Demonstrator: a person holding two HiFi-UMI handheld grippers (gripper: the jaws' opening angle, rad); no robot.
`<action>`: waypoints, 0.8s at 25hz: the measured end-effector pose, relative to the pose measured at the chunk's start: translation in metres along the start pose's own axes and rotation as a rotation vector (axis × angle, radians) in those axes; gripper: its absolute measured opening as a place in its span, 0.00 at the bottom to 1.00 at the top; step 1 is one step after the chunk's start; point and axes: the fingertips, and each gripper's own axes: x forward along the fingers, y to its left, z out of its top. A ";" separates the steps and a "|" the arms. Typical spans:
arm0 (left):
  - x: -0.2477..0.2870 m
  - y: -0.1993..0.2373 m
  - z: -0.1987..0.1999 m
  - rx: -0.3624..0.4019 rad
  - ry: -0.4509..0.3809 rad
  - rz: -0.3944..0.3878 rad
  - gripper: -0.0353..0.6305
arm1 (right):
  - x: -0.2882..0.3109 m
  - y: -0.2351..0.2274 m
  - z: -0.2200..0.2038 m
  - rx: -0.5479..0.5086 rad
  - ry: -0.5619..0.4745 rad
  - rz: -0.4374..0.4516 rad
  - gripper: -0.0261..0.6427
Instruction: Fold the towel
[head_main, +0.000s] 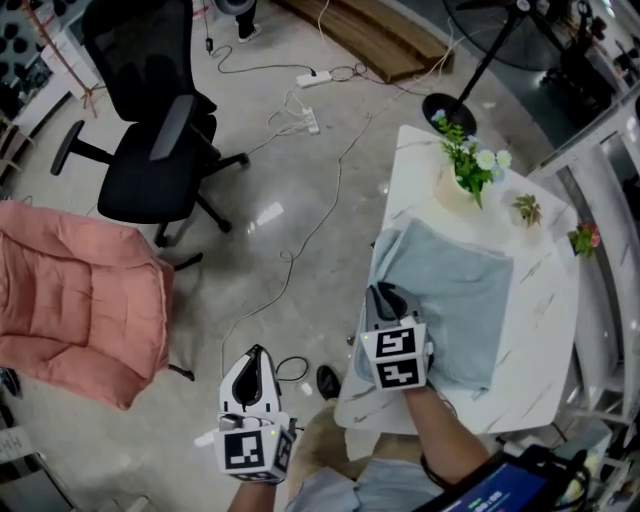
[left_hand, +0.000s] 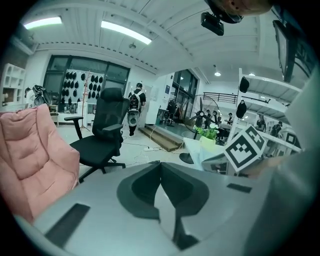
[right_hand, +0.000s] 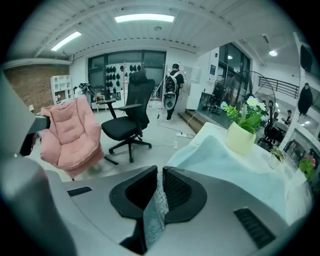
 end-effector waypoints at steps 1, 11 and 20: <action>0.000 0.002 -0.003 -0.003 0.010 0.001 0.06 | 0.004 0.004 -0.003 -0.019 0.014 0.012 0.12; 0.007 -0.019 0.013 0.005 -0.044 -0.060 0.06 | -0.053 0.045 0.060 -0.012 -0.142 0.292 0.38; 0.020 -0.063 0.026 0.050 -0.052 -0.129 0.06 | -0.086 -0.055 0.023 0.004 -0.127 0.243 0.36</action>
